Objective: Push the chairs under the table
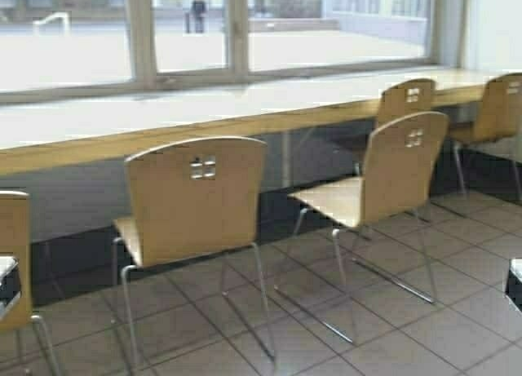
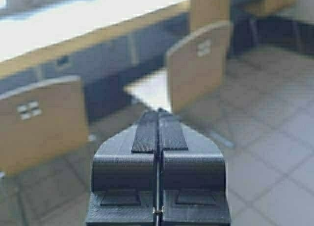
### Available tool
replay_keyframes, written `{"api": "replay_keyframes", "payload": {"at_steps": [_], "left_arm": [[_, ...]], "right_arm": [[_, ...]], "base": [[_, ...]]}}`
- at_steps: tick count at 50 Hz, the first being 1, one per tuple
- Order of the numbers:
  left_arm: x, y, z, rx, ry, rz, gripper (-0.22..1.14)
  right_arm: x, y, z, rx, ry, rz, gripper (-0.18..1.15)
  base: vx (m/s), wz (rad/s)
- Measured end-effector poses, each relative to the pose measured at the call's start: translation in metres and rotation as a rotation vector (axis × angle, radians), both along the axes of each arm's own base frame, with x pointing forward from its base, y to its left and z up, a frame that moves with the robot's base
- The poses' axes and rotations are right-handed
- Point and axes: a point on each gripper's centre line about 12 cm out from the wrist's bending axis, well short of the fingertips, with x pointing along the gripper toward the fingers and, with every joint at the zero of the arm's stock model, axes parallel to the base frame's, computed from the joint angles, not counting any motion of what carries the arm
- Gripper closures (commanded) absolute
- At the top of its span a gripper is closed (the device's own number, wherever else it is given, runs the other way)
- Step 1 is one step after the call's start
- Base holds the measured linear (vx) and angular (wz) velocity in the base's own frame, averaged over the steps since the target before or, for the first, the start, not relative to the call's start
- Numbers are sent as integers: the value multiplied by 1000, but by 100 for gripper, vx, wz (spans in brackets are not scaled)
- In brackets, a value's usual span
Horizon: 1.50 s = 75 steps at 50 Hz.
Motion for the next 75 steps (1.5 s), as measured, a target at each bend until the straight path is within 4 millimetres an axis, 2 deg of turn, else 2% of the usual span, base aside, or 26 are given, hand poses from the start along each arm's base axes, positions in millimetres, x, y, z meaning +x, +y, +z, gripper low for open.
{"api": "replay_keyframes", "payload": {"at_steps": [23, 32, 38, 51, 57, 62, 67, 75], "left_arm": [[1, 0, 0, -6, 3, 0, 89], [6, 1, -10, -23, 46, 2, 88], [12, 1, -19, -102, 88, 5, 88], [18, 1, -44, -411, 173, 43, 88], [19, 1, -57, -492, 219, 65, 88], [19, -3, -68, -531, 272, 64, 87], [24, -16, -78, -583, 335, 36, 86], [49, -43, -92, -669, 451, 0, 74]], "right_arm": [[0, 0, -4, 4, 34, -2, 92], [0, 5, -6, 17, 45, 20, 92], [5, 25, -13, 32, 87, 108, 92], [29, 98, -40, 38, 269, 358, 92], [42, 132, -55, 36, 365, 430, 92], [56, 143, -75, 76, 474, 402, 91], [67, 149, -97, 157, 576, 341, 91], [80, 155, -135, 235, 707, 247, 91]], "base": [[22, 32], [27, 30], [27, 24], [23, 21], [22, 24], [20, 27], [19, 28], [16, 29]]}}
